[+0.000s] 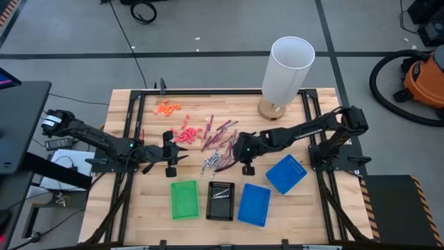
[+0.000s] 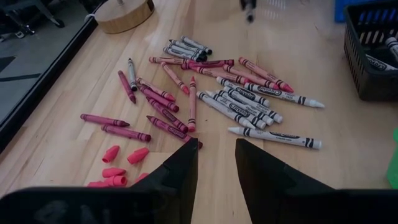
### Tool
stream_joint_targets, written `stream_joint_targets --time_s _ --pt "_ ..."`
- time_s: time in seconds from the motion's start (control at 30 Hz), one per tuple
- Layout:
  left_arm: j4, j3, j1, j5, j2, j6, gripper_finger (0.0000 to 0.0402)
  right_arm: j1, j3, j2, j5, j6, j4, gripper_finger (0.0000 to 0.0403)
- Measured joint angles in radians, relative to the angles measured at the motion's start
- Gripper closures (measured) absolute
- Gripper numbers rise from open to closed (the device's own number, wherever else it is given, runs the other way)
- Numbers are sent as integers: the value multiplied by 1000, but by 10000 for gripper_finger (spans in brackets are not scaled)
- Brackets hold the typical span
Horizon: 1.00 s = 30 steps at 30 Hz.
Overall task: Sort crayons
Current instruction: Put the black crayon into the black basket
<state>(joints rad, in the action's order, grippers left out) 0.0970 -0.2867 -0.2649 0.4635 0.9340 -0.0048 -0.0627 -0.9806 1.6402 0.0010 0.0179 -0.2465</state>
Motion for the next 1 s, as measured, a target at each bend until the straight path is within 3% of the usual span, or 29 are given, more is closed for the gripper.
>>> stream_joint_targets --time_s 0.3,0.73,1.0 --pt "10 0 0 0 0 0 285 -103 -78 12 -30 67 112 364" --pt "23 -1 0 0 0 -10 285 -210 -80 146 -32 165 371 363" --pt "27 -1 0 0 0 -10 285 -237 -81 208 -28 223 402 363"
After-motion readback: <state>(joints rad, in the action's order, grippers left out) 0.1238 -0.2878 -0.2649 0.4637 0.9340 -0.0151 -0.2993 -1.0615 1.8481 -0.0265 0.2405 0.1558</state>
